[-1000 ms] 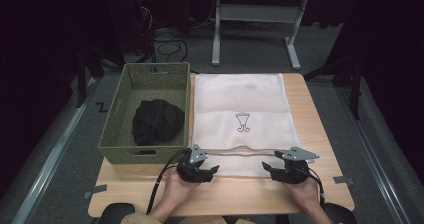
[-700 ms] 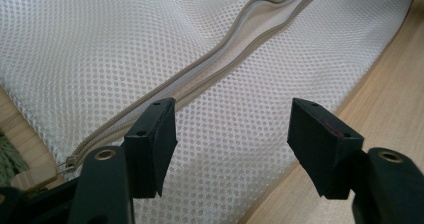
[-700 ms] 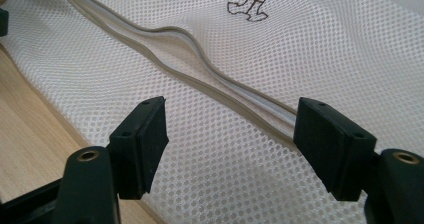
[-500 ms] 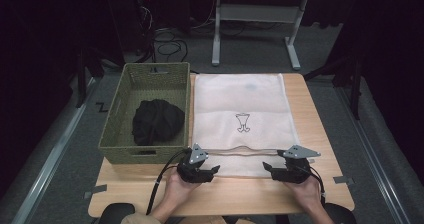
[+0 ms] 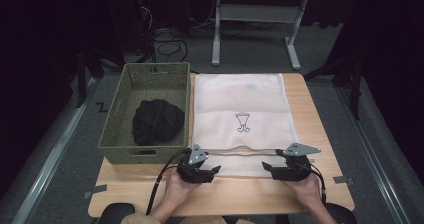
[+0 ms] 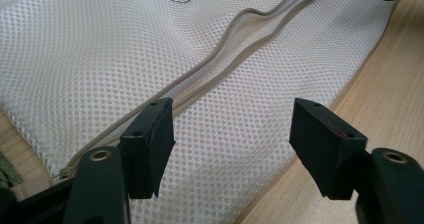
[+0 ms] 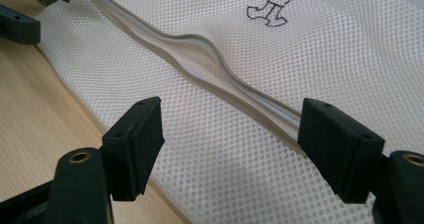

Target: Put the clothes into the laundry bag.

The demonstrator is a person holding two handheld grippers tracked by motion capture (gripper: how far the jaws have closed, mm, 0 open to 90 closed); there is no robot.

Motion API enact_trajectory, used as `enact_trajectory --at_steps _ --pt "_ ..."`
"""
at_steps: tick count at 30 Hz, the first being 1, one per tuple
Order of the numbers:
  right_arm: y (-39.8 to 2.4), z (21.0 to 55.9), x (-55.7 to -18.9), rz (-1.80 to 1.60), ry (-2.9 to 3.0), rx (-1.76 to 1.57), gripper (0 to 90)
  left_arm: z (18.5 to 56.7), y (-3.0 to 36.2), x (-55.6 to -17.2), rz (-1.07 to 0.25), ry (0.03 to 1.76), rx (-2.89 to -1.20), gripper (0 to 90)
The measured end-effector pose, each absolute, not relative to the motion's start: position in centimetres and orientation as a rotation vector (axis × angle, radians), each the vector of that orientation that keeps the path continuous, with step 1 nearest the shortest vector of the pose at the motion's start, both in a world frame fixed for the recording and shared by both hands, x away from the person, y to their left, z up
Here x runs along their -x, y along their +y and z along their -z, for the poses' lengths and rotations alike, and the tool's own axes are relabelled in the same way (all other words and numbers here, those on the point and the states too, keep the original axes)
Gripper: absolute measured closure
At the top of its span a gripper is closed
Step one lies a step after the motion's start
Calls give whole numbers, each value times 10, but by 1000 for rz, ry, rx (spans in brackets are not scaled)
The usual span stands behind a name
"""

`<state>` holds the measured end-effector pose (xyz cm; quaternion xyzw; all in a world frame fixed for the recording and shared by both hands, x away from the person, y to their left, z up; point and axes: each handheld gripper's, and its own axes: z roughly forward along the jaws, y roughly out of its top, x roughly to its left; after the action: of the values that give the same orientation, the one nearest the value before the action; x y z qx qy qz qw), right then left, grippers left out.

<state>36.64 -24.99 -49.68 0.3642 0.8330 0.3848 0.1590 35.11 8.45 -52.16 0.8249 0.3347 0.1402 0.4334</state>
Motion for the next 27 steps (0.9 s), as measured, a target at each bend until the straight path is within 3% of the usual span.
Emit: enact_trajectory --at_steps 27 --pt "-204 488 -388 -1016 2429 -851 397 518 87 -351 -342 852 -2036 354"
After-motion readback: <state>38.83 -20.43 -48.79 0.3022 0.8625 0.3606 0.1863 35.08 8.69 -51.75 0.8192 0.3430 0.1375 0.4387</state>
